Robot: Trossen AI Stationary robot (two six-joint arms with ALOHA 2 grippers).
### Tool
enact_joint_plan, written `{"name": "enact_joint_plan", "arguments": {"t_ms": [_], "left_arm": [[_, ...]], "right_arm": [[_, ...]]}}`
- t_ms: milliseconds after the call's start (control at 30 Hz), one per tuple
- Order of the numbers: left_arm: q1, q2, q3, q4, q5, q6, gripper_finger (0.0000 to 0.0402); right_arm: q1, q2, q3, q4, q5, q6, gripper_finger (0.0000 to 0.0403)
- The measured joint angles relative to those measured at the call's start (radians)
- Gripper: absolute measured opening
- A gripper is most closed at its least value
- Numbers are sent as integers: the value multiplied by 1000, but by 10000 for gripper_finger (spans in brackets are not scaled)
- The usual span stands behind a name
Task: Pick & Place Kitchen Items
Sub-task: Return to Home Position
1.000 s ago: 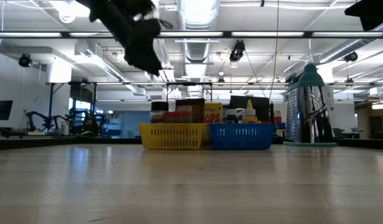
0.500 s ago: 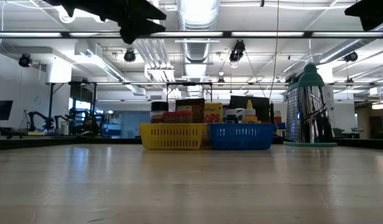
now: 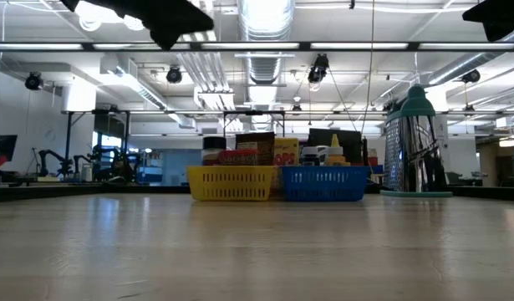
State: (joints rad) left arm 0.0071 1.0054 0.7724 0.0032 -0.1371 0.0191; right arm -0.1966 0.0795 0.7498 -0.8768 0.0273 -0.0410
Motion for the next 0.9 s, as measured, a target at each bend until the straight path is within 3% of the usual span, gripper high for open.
{"name": "enact_joint_plan", "arguments": {"t_ms": [100, 167, 400, 700, 900], "left_arm": [[0, -20, 0, 8, 140, -18, 66], [0, -41, -1, -47, 173, -64, 65], [6, -192, -109, -55, 109, -118, 64], [4, -519, -491, 83, 109, -120, 64], [4, -707, -649, 83, 112, -54, 64]], "right_arm": [[0, 0, 0, 0, 0, 0, 8], [0, 0, 0, 0, 0, 0, 8], [0, 0, 0, 0, 0, 0, 8], [0, 0, 0, 0, 0, 0, 8], [0, 0, 0, 0, 0, 0, 8]]}}
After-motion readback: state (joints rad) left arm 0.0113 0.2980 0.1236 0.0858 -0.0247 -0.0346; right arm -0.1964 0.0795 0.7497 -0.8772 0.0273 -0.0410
